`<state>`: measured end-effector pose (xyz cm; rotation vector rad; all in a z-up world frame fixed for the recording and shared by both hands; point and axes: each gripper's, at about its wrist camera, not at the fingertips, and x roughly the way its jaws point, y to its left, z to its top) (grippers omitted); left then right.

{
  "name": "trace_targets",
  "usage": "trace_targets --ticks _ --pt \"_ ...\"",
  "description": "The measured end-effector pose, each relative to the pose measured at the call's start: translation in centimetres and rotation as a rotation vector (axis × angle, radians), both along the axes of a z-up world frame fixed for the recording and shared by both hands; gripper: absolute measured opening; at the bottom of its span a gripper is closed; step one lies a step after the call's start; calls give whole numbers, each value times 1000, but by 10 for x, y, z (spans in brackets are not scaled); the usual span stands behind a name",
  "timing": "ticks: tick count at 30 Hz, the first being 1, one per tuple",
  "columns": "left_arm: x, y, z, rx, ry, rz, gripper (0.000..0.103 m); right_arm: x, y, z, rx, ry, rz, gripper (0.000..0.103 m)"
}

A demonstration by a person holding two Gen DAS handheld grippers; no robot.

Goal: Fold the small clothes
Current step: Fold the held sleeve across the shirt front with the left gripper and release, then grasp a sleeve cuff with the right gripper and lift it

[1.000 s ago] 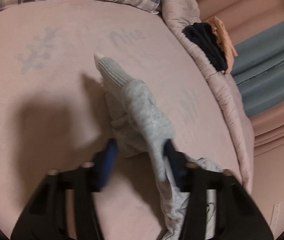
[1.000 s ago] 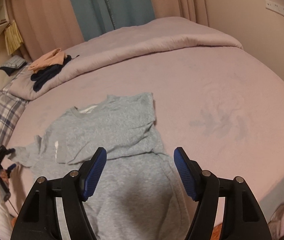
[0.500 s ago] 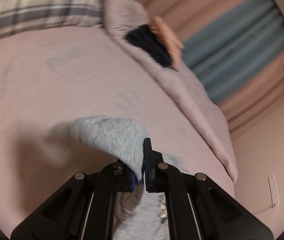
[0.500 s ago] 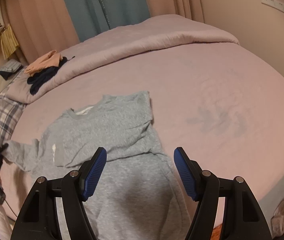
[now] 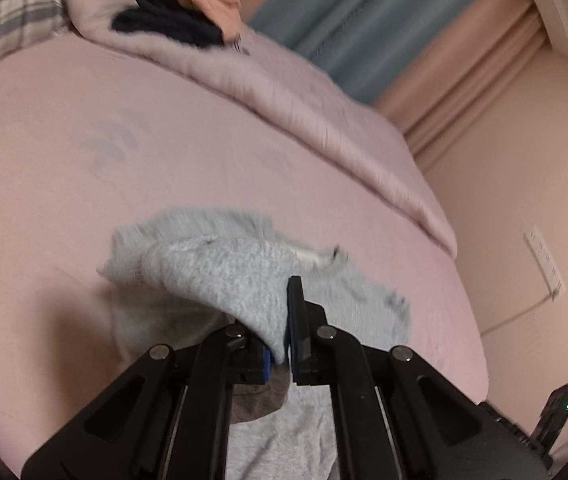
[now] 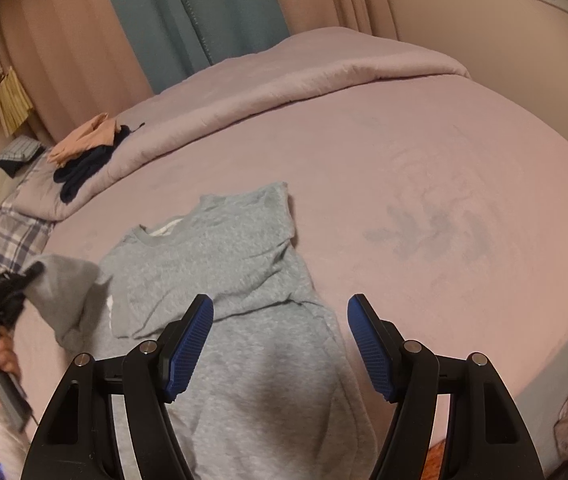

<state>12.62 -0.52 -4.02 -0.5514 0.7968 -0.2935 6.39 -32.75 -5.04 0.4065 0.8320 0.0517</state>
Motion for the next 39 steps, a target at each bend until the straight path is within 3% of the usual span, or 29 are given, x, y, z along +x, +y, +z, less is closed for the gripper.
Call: trace_targets --ticks 8,14,25,31,33,39 --pt "11 -35 -47 42 113 -78 6 0 -2 -8 12 23 6 69" --pt "14 -45 -72 29 190 -105 7 1 0 -11 19 37 19 69" --pt "14 -50 -74 41 222 -128 13 4 9 -17 13 60 47 69" --pt "3 -46 -59 73 217 -132 44 11 22 -7 -12 45 84 69" --pt "-4 -42 -50 100 203 -116 63 14 27 -2 -25 33 102 69" --pt "-27 -11 -22 140 154 -44 87 28 59 20 -98 -10 191 70"
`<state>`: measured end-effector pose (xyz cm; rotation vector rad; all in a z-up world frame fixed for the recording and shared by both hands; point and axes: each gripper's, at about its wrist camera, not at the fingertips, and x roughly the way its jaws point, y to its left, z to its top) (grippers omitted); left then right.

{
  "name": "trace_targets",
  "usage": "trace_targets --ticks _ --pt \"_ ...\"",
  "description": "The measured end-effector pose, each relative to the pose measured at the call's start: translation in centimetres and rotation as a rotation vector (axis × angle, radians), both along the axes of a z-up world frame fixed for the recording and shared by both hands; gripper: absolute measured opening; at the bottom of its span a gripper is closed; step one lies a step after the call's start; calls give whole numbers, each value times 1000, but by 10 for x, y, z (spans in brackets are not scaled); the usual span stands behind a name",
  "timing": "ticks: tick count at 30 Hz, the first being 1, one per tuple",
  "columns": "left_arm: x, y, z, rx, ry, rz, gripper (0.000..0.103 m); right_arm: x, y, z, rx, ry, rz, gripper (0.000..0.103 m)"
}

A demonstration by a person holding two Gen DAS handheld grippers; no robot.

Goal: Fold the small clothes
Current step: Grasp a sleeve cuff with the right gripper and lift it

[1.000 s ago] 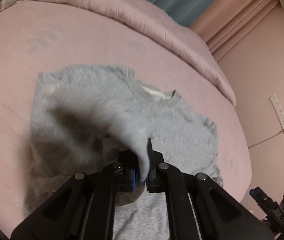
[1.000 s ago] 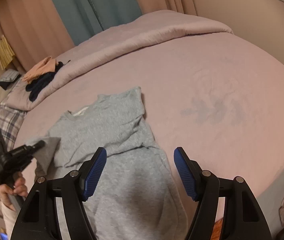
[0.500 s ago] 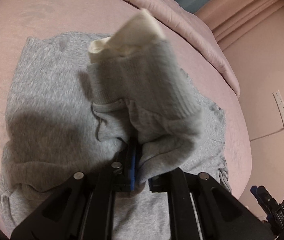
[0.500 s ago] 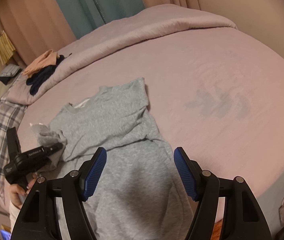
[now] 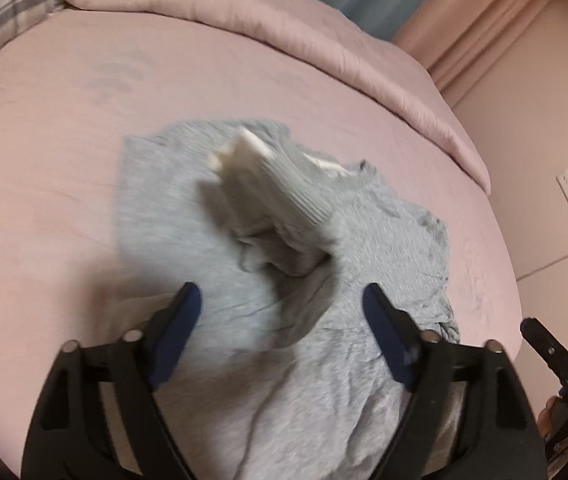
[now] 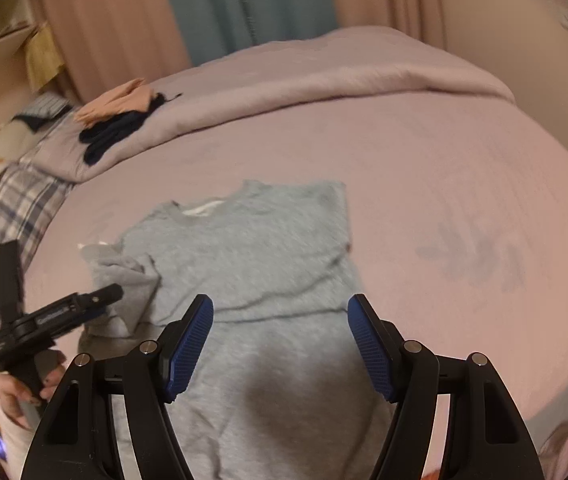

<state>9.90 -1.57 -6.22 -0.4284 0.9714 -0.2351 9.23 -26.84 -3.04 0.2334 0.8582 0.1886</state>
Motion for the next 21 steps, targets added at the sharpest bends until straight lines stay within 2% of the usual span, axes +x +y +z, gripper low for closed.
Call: trace_targets --ticks 4,7,12,15,18,21 --pt "-25 43 11 -22 -27 95 90 10 29 16 -55 -39 97 73" --pt "-39 70 11 -12 -33 182 91 19 52 27 -58 -52 190 78" --pt "-55 108 1 -29 4 291 89 39 96 34 -57 -28 331 79" --pt "-60 115 -1 -32 23 324 89 52 129 30 -77 -1 406 79" --pt "-61 118 -2 -25 35 330 89 67 159 15 -55 71 481 79" --pt "-63 120 -9 -29 51 328 87 76 184 2 -86 112 501 79"
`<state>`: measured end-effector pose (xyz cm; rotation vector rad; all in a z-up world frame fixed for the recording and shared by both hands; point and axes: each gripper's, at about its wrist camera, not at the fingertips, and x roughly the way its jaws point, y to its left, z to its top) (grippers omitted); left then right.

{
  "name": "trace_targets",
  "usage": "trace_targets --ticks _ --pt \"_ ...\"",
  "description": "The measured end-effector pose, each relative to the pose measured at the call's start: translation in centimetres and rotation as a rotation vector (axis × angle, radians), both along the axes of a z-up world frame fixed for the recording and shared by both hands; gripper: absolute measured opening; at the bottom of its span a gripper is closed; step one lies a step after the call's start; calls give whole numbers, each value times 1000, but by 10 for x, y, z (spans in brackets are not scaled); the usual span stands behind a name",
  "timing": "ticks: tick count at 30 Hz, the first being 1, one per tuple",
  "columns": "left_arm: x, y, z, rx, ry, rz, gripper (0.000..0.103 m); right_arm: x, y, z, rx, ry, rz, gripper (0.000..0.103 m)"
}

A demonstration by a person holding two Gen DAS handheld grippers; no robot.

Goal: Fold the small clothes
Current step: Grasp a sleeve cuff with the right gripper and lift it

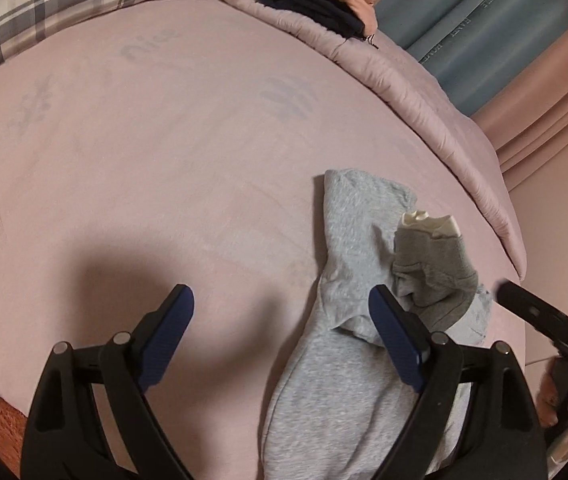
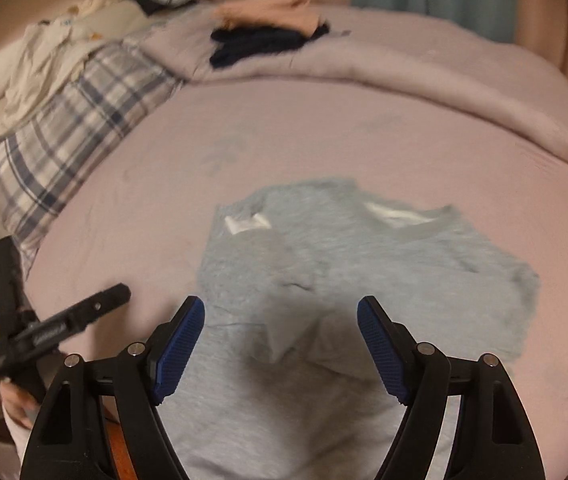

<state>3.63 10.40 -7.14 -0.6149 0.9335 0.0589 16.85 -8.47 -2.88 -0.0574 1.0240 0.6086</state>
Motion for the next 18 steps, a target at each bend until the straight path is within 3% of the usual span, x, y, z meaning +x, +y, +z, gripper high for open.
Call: trace_targets --ticks 5,7,9,11,18 --pt "6 -1 -9 3 25 -7 85 13 31 -22 -58 14 -2 78" --pt "7 -2 -12 6 29 -15 84 17 34 -25 -80 -12 -15 66" --pt "9 -4 -14 10 35 -22 84 21 35 -29 -102 -22 -31 31" --pt "12 -7 -14 13 39 -32 84 26 32 -30 -106 -27 -50 18" --pt "23 -19 -8 32 28 -62 83 32 -21 6 23 -129 -157 16"
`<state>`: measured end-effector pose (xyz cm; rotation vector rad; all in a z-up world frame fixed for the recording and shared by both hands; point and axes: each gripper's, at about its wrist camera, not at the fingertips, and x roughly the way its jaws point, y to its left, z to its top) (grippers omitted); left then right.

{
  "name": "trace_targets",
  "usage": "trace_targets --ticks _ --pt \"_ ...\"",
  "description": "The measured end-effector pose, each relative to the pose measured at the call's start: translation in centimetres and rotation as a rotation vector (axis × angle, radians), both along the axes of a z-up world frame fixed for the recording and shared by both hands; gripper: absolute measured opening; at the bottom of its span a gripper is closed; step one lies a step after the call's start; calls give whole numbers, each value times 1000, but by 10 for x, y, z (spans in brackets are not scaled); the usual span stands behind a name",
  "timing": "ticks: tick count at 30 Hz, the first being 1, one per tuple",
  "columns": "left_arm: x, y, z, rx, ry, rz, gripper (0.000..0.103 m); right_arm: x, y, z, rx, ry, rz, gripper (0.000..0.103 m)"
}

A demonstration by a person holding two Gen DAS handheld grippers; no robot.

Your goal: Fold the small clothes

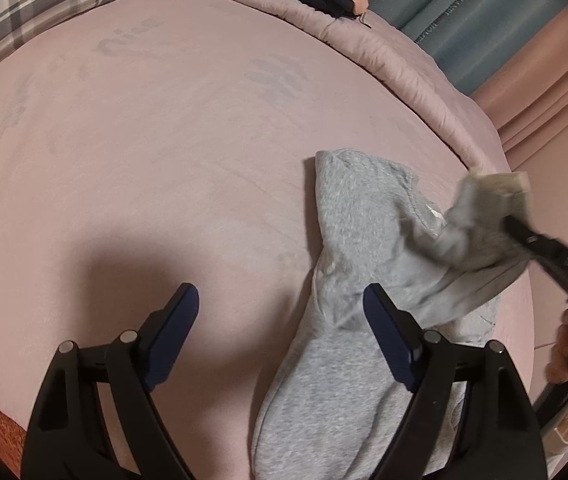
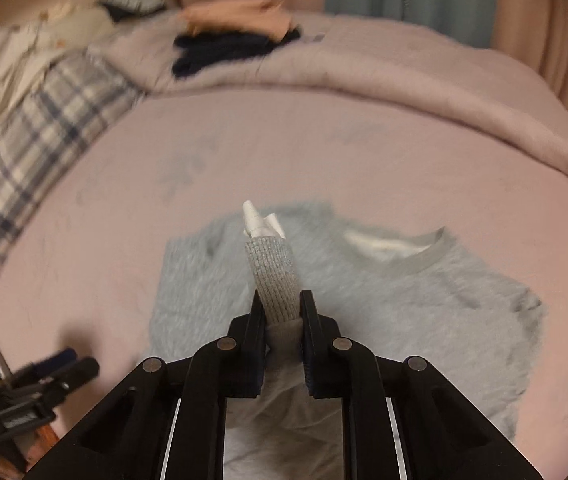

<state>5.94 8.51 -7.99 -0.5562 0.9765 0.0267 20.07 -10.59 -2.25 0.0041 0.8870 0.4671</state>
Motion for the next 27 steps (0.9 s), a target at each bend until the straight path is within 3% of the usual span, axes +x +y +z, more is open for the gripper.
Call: trace_targets --ticks 4,8,14,20,27 --pt "10 -9 4 16 -9 -25 83 -1 -40 22 76 -74 -77 16" --pt "22 -19 3 26 -4 -47 83 0 -77 22 122 -104 -148 16" --pt "39 -35 -1 46 5 -86 83 6 -106 -22 109 -37 -209 16" --pt "55 -46 -7 62 25 -110 83 9 -127 -80 99 99 -276 16" --pt "72 -58 -12 98 43 -135 83 -4 -148 -111 138 179 -323 16"
